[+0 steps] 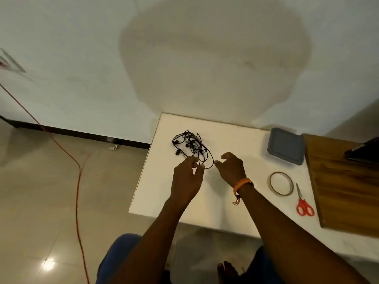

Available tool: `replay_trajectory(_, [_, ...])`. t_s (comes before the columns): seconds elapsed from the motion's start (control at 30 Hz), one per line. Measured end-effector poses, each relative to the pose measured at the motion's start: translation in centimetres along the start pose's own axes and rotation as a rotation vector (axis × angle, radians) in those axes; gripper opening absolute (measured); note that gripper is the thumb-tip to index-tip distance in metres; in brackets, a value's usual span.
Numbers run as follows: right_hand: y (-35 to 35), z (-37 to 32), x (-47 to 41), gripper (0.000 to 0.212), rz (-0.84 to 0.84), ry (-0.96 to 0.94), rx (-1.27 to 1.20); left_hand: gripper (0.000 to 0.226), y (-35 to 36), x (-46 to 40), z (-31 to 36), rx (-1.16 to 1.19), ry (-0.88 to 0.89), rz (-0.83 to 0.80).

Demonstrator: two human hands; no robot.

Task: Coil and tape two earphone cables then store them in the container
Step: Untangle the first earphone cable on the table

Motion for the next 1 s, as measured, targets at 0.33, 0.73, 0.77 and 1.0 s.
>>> replay_trajectory(0.33, [3.3, 0.3, -3.8, 0.018, -0.036, -0.094, 0.022, 0.03, 4.3, -5.4, 0.0, -0.329, 0.171, -0.083])
replay_trajectory(0.73, [-9.9, -2.8, -2.9, 0.011, 0.345, -0.051, -0.702, 0.049, 1.8, -7.0, -2.7, -0.216, -0.258, 0.01])
replay_trajectory(0.77, [-10.4, -2.8, -2.7, 0.01, 0.349, -0.049, -0.714, 0.046, 1.2, -7.2, -2.7, -0.218, -0.255, 0.037])
replay_trajectory(1.0, [-11.9, -4.8, -1.4, 0.006, 0.287, -0.153, -0.72, 0.013, -0.9, -7.1, -0.5, -0.184, -0.052, 0.16])
Point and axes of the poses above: each hand's wrist, its own x-axis away from the middle knuckle, its own y-axis out of the palm, z = x × y, the point moved 6 cm from there along -x, towards the middle knuckle, and after that the axes turned 7 degrees about -y, right-handed, at the moved point
